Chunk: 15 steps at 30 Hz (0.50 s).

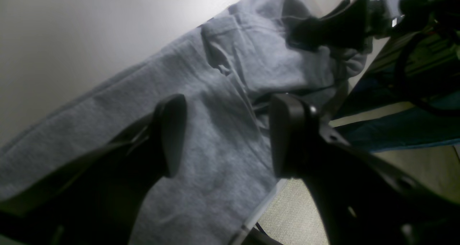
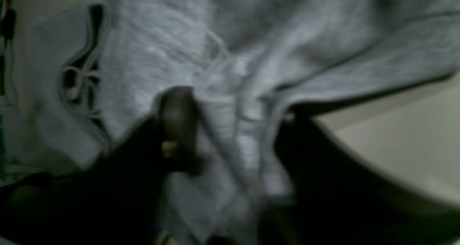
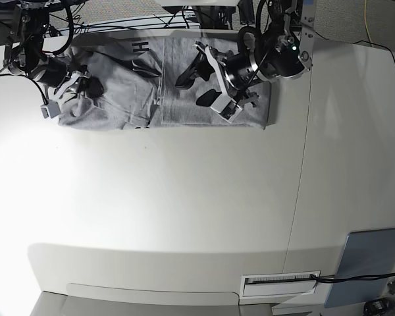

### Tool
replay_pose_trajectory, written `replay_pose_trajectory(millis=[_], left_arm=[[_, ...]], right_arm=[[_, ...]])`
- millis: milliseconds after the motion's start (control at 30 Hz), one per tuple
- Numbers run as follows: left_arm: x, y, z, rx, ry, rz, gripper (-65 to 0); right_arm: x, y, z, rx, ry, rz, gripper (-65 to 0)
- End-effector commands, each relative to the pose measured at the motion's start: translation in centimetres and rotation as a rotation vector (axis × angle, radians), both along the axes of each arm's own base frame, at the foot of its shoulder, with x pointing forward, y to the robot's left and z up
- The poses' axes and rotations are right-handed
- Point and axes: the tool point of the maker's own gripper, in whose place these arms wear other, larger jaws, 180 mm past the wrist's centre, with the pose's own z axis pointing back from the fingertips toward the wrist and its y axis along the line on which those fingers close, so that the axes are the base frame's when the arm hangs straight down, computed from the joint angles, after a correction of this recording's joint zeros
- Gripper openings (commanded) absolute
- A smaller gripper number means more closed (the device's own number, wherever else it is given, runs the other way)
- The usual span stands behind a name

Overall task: Fold the T-shirt properly
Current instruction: 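Grasp the strip's end with the right gripper and lift it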

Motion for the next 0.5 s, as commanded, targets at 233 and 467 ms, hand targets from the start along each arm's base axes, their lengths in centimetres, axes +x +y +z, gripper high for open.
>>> replay_pose_trajectory(millis=[233,467], left_arm=[[0.4,-0.2,1.1,-0.023,-0.039,0.003,-29.2],[0.5,0.1,0.8,0.002,-0.043,0.007,-29.2]], right_arm=[[-1.4,-4.7,-0.6,-0.150,0.082,-0.055,-65.0],[-1.2,-10.1,3.6,-0.244,0.023,-0.170,-65.0]])
